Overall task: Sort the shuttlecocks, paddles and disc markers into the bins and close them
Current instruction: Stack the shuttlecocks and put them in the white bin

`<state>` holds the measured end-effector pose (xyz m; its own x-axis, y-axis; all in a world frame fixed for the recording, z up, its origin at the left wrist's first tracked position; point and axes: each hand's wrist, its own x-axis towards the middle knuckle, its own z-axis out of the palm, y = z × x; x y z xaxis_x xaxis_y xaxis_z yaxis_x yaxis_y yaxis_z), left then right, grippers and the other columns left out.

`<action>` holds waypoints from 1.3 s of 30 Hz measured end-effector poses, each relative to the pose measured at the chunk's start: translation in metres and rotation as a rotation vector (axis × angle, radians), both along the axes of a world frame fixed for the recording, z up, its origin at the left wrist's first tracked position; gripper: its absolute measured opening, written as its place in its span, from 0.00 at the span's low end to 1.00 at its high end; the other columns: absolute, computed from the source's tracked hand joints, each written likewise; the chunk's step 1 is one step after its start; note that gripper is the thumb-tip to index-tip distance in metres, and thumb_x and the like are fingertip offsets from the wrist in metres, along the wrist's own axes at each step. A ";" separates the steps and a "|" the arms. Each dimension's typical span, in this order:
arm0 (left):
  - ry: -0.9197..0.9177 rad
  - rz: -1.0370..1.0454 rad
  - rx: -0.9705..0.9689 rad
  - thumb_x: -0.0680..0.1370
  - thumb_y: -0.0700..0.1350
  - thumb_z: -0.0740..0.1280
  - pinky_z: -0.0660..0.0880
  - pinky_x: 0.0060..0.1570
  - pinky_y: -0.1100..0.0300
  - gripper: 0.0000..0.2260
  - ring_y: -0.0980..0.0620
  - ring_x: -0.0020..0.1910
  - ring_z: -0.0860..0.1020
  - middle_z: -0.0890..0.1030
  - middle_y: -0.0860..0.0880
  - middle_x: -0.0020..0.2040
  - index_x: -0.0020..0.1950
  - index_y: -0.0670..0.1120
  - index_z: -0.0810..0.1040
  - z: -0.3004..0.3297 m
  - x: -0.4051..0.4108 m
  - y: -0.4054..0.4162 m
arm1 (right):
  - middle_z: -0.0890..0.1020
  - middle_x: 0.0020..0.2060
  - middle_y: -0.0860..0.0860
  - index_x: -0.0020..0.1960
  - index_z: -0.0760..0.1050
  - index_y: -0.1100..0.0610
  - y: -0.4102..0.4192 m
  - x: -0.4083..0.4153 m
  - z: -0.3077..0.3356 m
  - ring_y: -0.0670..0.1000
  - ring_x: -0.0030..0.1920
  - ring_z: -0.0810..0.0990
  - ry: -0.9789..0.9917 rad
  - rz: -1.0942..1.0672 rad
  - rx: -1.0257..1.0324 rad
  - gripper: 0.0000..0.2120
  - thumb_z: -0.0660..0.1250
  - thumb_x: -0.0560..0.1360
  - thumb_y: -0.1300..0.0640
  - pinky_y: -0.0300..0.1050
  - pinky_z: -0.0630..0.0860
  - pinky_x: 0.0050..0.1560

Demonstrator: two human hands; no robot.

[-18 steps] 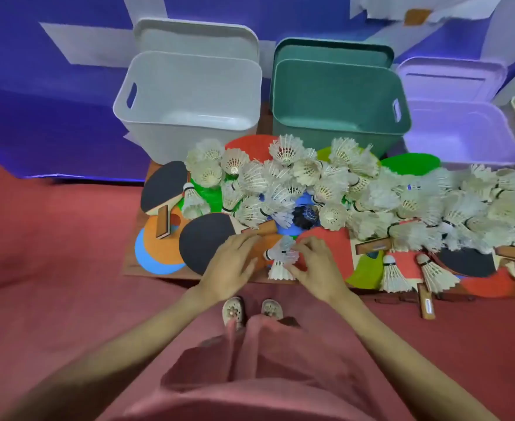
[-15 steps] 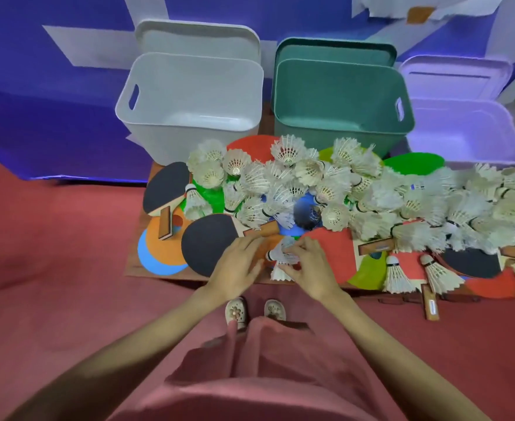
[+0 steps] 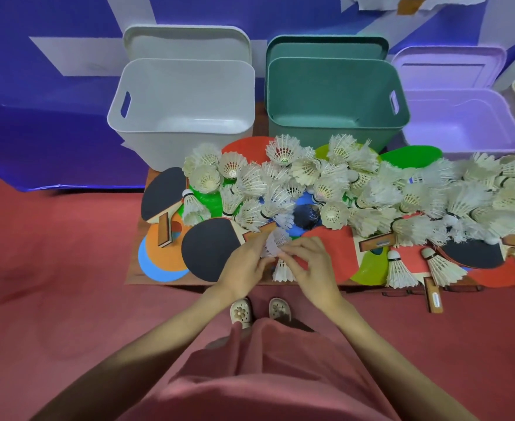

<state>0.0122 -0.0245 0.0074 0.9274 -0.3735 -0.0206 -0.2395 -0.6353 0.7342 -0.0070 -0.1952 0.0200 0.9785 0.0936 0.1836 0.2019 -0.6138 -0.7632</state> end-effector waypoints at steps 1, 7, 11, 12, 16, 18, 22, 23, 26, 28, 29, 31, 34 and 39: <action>0.013 0.026 -0.017 0.78 0.40 0.66 0.72 0.54 0.60 0.24 0.48 0.60 0.76 0.78 0.49 0.63 0.73 0.46 0.66 -0.001 -0.001 0.003 | 0.78 0.44 0.45 0.54 0.80 0.55 -0.002 -0.004 -0.002 0.45 0.46 0.71 -0.010 -0.027 -0.038 0.10 0.68 0.76 0.53 0.33 0.67 0.48; 0.041 0.165 -0.038 0.75 0.39 0.70 0.75 0.46 0.53 0.18 0.47 0.52 0.80 0.81 0.48 0.53 0.64 0.43 0.72 -0.008 -0.017 0.028 | 0.74 0.51 0.50 0.62 0.74 0.55 -0.025 -0.020 -0.036 0.51 0.51 0.71 0.213 0.099 -0.380 0.20 0.71 0.72 0.53 0.47 0.75 0.43; 0.055 0.167 -0.021 0.76 0.38 0.69 0.75 0.43 0.51 0.15 0.46 0.50 0.80 0.80 0.48 0.51 0.61 0.42 0.72 -0.009 -0.023 0.038 | 0.72 0.55 0.54 0.64 0.74 0.56 -0.022 -0.019 -0.050 0.55 0.54 0.73 0.308 0.246 -0.542 0.25 0.74 0.68 0.59 0.48 0.77 0.40; 0.057 0.161 -0.020 0.76 0.39 0.69 0.75 0.44 0.50 0.15 0.46 0.50 0.80 0.80 0.48 0.52 0.61 0.42 0.72 -0.009 -0.024 0.041 | 0.73 0.53 0.54 0.62 0.75 0.56 -0.020 -0.018 -0.051 0.56 0.52 0.74 0.263 0.238 -0.548 0.22 0.73 0.68 0.62 0.49 0.77 0.37; 0.058 0.162 -0.027 0.76 0.39 0.69 0.75 0.46 0.48 0.17 0.49 0.51 0.79 0.79 0.50 0.52 0.63 0.43 0.71 -0.007 -0.025 0.050 | 0.76 0.43 0.52 0.52 0.79 0.58 -0.016 -0.014 -0.048 0.56 0.42 0.77 0.090 0.092 -0.480 0.09 0.68 0.72 0.63 0.47 0.75 0.30; 0.054 0.183 -0.036 0.75 0.39 0.69 0.76 0.46 0.48 0.17 0.50 0.51 0.79 0.80 0.51 0.52 0.63 0.44 0.71 -0.005 -0.025 0.055 | 0.76 0.41 0.51 0.49 0.79 0.59 -0.014 -0.011 -0.035 0.54 0.40 0.77 0.049 -0.029 -0.356 0.07 0.63 0.76 0.59 0.46 0.73 0.34; 0.041 0.194 -0.047 0.75 0.39 0.69 0.75 0.46 0.48 0.17 0.51 0.51 0.78 0.80 0.52 0.52 0.62 0.46 0.72 0.000 -0.021 0.061 | 0.75 0.38 0.51 0.45 0.77 0.60 -0.003 -0.003 0.006 0.48 0.38 0.72 -0.032 -0.197 0.014 0.06 0.62 0.78 0.60 0.40 0.68 0.39; 0.036 0.186 -0.043 0.75 0.39 0.69 0.75 0.46 0.47 0.16 0.51 0.51 0.78 0.80 0.52 0.52 0.62 0.46 0.72 0.001 -0.019 0.061 | 0.75 0.37 0.51 0.45 0.77 0.60 0.002 0.000 0.017 0.48 0.38 0.72 -0.044 -0.206 0.078 0.06 0.63 0.78 0.61 0.40 0.68 0.38; 0.015 0.165 -0.029 0.75 0.41 0.70 0.75 0.46 0.48 0.17 0.50 0.51 0.78 0.80 0.51 0.52 0.62 0.47 0.73 0.002 -0.013 0.058 | 0.75 0.36 0.49 0.44 0.77 0.55 0.018 0.008 0.032 0.46 0.36 0.72 -0.001 -0.145 0.165 0.05 0.64 0.78 0.59 0.38 0.68 0.36; -0.007 0.156 -0.031 0.74 0.41 0.71 0.74 0.46 0.52 0.17 0.50 0.50 0.77 0.80 0.51 0.52 0.62 0.46 0.73 0.005 -0.009 0.055 | 0.75 0.34 0.52 0.43 0.78 0.53 0.028 0.011 0.030 0.48 0.34 0.72 0.056 -0.097 0.158 0.05 0.65 0.77 0.57 0.41 0.68 0.35; -0.025 0.142 -0.043 0.74 0.41 0.71 0.74 0.47 0.54 0.17 0.50 0.51 0.77 0.80 0.51 0.53 0.62 0.46 0.74 0.007 -0.008 0.053 | 0.76 0.34 0.54 0.44 0.79 0.53 0.033 0.013 0.028 0.49 0.33 0.72 0.078 -0.088 0.153 0.04 0.65 0.76 0.57 0.44 0.70 0.35; -0.047 0.097 -0.076 0.73 0.39 0.71 0.74 0.47 0.57 0.18 0.52 0.52 0.78 0.80 0.51 0.54 0.62 0.45 0.74 0.011 -0.007 0.051 | 0.76 0.34 0.55 0.45 0.80 0.53 0.040 0.014 0.027 0.51 0.33 0.72 0.105 -0.093 0.160 0.03 0.67 0.74 0.58 0.52 0.74 0.35; -0.034 0.068 -0.122 0.72 0.40 0.72 0.73 0.47 0.61 0.21 0.53 0.53 0.78 0.80 0.51 0.55 0.64 0.45 0.73 0.016 -0.006 0.052 | 0.73 0.32 0.48 0.44 0.81 0.56 0.047 0.018 0.029 0.52 0.34 0.73 0.112 -0.091 0.162 0.03 0.70 0.73 0.62 0.55 0.76 0.36; -0.010 0.065 -0.192 0.71 0.41 0.74 0.71 0.48 0.70 0.24 0.58 0.53 0.77 0.80 0.52 0.55 0.66 0.44 0.72 0.027 -0.002 0.058 | 0.77 0.34 0.49 0.47 0.81 0.58 0.055 0.030 0.031 0.46 0.32 0.76 0.244 -0.072 0.193 0.04 0.72 0.72 0.60 0.53 0.79 0.40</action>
